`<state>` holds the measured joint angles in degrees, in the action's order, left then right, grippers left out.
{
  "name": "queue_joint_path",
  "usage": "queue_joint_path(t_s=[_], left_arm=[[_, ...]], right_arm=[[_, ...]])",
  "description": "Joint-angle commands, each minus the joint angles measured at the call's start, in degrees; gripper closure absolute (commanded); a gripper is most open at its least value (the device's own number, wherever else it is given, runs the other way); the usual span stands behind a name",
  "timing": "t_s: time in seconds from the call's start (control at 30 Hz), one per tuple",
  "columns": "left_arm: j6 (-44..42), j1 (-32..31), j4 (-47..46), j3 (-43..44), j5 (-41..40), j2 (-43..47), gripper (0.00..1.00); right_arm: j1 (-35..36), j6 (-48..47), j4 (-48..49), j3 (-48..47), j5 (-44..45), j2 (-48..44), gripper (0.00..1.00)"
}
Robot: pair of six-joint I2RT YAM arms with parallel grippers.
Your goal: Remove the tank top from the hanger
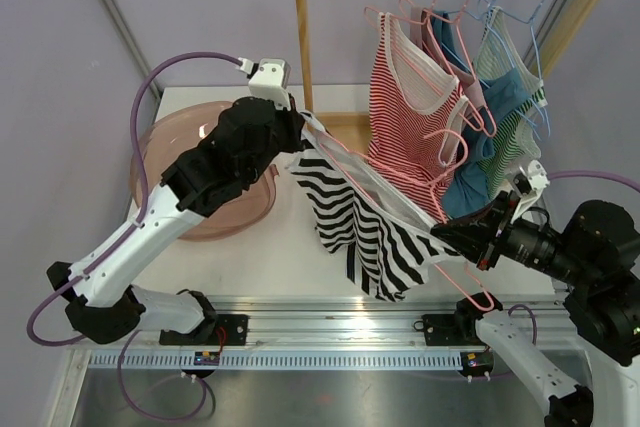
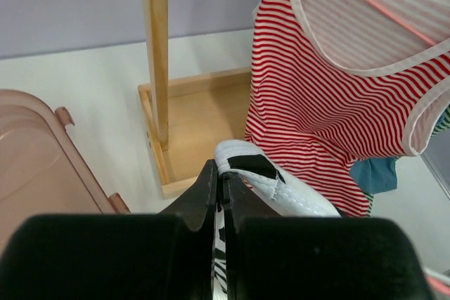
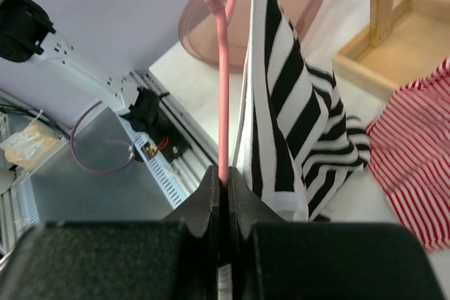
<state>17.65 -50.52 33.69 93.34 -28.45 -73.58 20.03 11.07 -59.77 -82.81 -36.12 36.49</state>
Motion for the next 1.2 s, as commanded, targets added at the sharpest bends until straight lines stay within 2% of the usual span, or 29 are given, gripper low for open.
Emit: queue_joint_path(t_s=[0.0, 0.17, 0.2, 0.23, 0.27, 0.33, 0.37, 0.47, 0.5, 0.57, 0.6, 0.63, 0.67, 0.7, 0.73, 0.77, 0.8, 0.83, 0.87, 0.93, 0.97, 1.07, 1.13, 1.17], left_arm=[[5.90, 3.68, -0.12, -1.58, 0.66, 1.86, 1.00], [8.71, 3.76, -5.65, -10.97, 13.75, 6.60, 1.00], [9.24, 3.76, -7.83, -12.29, 16.29, 8.26, 1.00], [9.24, 3.68, -9.33, -15.87, 23.97, 9.32, 1.00], [9.07, 3.68, -10.91, -17.82, 28.05, 10.38, 1.00], [9.77, 2.98, -16.45, -22.39, 39.89, 13.54, 1.00], [10.03, 2.19, -18.21, -26.33, 42.14, 14.51, 1.00], [9.78, -5.35, -20.51, -31.80, 40.59, 16.71, 1.00], [8.55, -10.07, -20.07, -32.51, 38.84, 16.80, 1.00], [8.45, -13.53, -19.81, -34.96, 34.52, 16.72, 1.00], [9.15, -14.77, -19.11, -35.76, 33.12, 16.80, 1.00], [10.29, -14.95, -17.97, -36.47, 28.23, 17.33, 1.00], [13.00, -14.87, -16.22, -36.91, 23.14, 17.51, 1.00], [14.50, -14.87, -10.55, -36.57, 18.30, 17.59, 1.00], [15.91, -14.78, -7.53, -36.21, 8.51, 17.60, 1.00], [18.27, -14.78, -4.89, -35.86, 4.49, 17.60, 1.00], [19.60, -14.69, -0.51, -35.25, -1.72, 17.68, 1.00], [20.83, -14.43, 1.44, -35.07, -4.05, 17.68, 1.00], [22.50, -13.38, 3.81, -35.07, -5.38, 18.03, 1.00], [23.39, -10.93, 5.41, -35.50, -5.74, 18.04, 1.00], [23.13, -8.04, 5.59, -35.77, -5.13, 18.12, 1.00], [20.25, -4.60, 4.11, -36.83, -0.83, 18.30, 1.00], [18.57, -4.67, 2.26, -36.74, 1.53, 19.00, 1.00], [17.26, -4.67, 1.65, -36.56, 2.77, 19.26, 0.89]], right_arm=[[0.27, 0.70, 7.28, 1.41, -1.16, -4.84, 1.00], [0.27, 3.43, 22.03, 11.95, 0.00, -11.60, 1.00], [0.27, 4.65, 28.24, 13.62, 0.78, -13.97, 1.00], [0.36, 8.14, 31.78, 17.03, 3.22, -15.12, 1.00], [0.27, 10.35, 39.91, 19.06, 4.38, -16.70, 1.00], [0.27, 17.01, 49.70, 25.37, 6.31, -17.50, 1.00], [0.27, 19.14, 58.97, 27.41, 6.85, -17.59, 1.00], [0.27, 25.66, 75.25, 32.87, 10.27, -14.88, 1.00], [0.36, 26.36, 78.98, 33.84, 10.54, -13.91, 1.00], [0.27, 27.77, 88.09, 36.04, 12.73, -10.76, 1.00], [0.27, 28.30, 90.24, 36.48, 14.91, -9.87, 1.00], [0.27, 28.22, 90.79, 35.88, 15.98, -8.99, 1.00], [0.27, 27.09, 85.14, 34.04, 16.51, -7.07, 1.00], [0.27, 23.07, 78.90, 28.02, 17.30, -6.18, 1.00], [0.27, 21.29, 72.75, 25.26, 17.92, -5.12, 1.00], [0.27, 19.79, 61.55, 22.71, 18.97, -3.29, 1.00], [0.27, 16.91, 56.04, 18.95, 20.81, -2.57, 1.00], [0.27, 15.57, 52.33, 17.78, 21.52, -2.13, 1.00], [0.27, 14.60, 45.77, 16.81, 22.49, -1.60, 1.00], [0.27, 12.23, 39.93, 14.08, 26.26, -1.07, 1.00], [0.27, 11.52, 34.08, 13.03, 27.58, -0.29, 1.00], [0.36, 9.15, 27.19, 9.60, 30.31, 3.21, 1.00], [0.27, 7.66, 24.36, 5.74, 30.49, 6.21, 1.00], [0.27, 7.22, 21.82, 4.16, 31.02, 9.27, 1.00]])
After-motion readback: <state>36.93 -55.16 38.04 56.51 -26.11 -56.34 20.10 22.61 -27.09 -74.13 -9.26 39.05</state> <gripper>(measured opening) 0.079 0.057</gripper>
